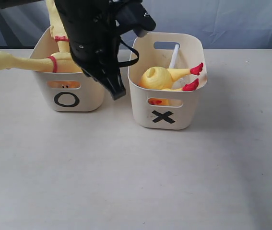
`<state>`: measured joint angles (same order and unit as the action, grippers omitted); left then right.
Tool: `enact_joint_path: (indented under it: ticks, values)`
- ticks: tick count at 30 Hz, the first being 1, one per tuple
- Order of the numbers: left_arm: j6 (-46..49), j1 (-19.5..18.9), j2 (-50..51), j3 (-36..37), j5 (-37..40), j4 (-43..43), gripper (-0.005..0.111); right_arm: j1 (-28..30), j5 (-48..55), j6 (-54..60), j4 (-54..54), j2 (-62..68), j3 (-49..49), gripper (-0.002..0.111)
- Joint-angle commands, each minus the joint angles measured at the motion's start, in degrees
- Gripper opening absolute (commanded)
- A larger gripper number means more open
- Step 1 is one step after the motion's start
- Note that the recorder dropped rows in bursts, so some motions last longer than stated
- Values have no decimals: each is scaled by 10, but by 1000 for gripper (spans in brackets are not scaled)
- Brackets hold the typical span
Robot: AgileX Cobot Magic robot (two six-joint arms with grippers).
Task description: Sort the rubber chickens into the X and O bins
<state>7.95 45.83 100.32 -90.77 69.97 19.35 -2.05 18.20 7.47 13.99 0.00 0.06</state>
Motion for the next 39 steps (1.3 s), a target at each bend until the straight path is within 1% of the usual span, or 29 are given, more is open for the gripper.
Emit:
enact_joint_path:
  ticks: [1, 2, 4, 5, 6, 7, 8, 9, 11, 14, 17, 20, 23, 27, 32, 34, 37, 39]
  values:
    - [-3, -1, -7, 0, 0, 81, 0, -3, -7, 0, 0, 0, -1, -1]
    - [-3, 0, -19, 2, 0, 85, 0, -3, -7, 0, 0, 0, -1, -1]
    - [-3, -3, -67, 13, 0, 47, 0, -3, -7, 0, 0, 0, -1, -1]
    - [-3, -9, -96, 27, -20, 45, 0, -3, -7, 0, 0, 0, -1, -1]
    - [-3, -19, -125, 46, -83, 44, 0, -3, -7, 0, 0, 0, -1, -1]
    - [-3, -33, -152, 64, -145, 31, 0, -3, -7, 0, 0, 0, -1, -1]
    - [-3, -51, -176, 84, -192, -4, 0, -3, -7, 0, 0, 0, -1, -1]
    - [-3, -72, -199, 106, -216, -51, 0, -3, -7, 0, 0, 0, -1, -1]
    - [1, -101, -221, 138, -229, -101, 0, -3, -7, 0, 0, 0, -1, -1]
    - [14, -142, -258, 204, -253, -123, 0, -3, -7, 0, 0, 0, -1, -1]
    - [14, -182, -302, 278, -330, -128, 0, -3, -7, 0, 0, 0, -1, -1]
    - [14, -229, -361, 348, -409, -160, 0, -3, -7, 0, 0, 0, -1, -1]
    - [14, -275, -431, 407, -441, -184, 0, -3, -7, 0, 0, 0, -1, -1]
    - [14, -320, -521, 478, -443, -185, 0, -3, -7, 0, 0, 0, -1, -1]
    - [14, -378, -639, 570, -448, -242, 0, -3, -7, 0, 0, 0, -1, -1]
    - [17, -402, -681, 605, -481, -265, 0, -3, -7, 0, 0, 0, -1, -1]
    - [17, -430, -742, 656, -571, -291, 0, -3, -7, 0, 0, 0, -1, -1]
    - [17, -443, -774, 679, -599, -300, 0, -3, -7, 0, 0, 0, -1, -1]
